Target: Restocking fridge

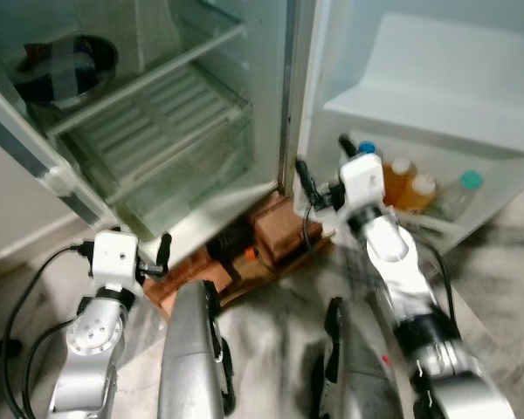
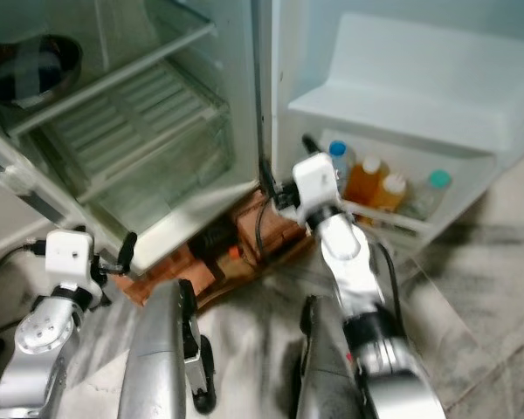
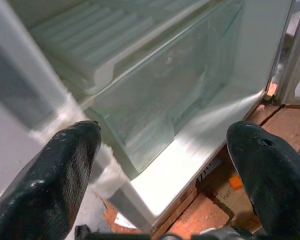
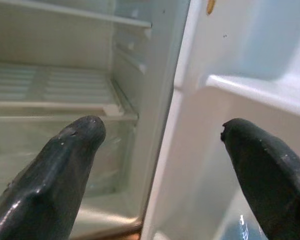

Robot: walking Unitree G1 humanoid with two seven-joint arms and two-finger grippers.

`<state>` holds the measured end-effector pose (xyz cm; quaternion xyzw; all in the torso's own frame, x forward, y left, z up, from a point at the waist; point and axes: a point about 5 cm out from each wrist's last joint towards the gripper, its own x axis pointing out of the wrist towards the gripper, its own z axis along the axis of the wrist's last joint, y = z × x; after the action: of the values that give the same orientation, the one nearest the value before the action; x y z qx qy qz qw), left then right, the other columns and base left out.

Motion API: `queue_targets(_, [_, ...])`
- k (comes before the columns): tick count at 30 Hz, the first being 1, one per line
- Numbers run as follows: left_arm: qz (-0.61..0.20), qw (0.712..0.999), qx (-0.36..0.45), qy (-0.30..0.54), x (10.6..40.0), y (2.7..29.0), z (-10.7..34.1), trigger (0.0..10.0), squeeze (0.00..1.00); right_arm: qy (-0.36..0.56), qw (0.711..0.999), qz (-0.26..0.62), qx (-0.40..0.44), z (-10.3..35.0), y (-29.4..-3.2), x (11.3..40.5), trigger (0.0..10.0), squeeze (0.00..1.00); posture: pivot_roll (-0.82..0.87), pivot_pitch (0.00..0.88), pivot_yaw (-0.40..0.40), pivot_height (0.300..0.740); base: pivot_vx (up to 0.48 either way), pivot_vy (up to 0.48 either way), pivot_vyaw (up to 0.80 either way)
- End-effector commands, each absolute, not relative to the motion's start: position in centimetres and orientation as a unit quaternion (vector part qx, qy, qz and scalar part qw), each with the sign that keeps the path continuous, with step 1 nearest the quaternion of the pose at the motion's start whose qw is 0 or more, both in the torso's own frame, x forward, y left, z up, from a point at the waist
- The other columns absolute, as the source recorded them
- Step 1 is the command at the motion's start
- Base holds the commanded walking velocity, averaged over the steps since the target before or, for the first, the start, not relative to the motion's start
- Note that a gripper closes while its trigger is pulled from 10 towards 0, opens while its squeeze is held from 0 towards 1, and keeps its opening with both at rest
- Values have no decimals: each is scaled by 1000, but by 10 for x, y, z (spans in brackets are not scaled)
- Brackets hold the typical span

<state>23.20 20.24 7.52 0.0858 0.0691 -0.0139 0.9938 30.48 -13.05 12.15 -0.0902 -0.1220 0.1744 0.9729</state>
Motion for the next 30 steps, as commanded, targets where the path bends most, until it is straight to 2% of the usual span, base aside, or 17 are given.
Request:
queue_targets(1, [-4, 995, 82, 63, 230, 203, 75, 10000, 0, -120, 980, 140, -79, 125, -135, 298, 10000, 0, 77, 32, 22, 565, 0, 0, 0])
queue_targets(4, [4, 996, 76, 55, 232, 201, 77, 10000, 0, -106, 986, 102, -74, 119, -143, 285, 10000, 0, 74, 24, 24, 565, 0, 0, 0])
queue_targets(9, [7, 996, 68, 54, 233, 199, 75, 10000, 0, -114, 987, 96, -60, 126, -143, 272, 10000, 0, 39, 13, 42, 575, 0, 0, 0])
queue_targets(30, [11, 998, 61, 29, 253, 192, 76, 10000, 0, -78, 995, 45, -43, 131, -160, 291, 10000, 0, 42, 0, -5, 718, 0, 0, 0])
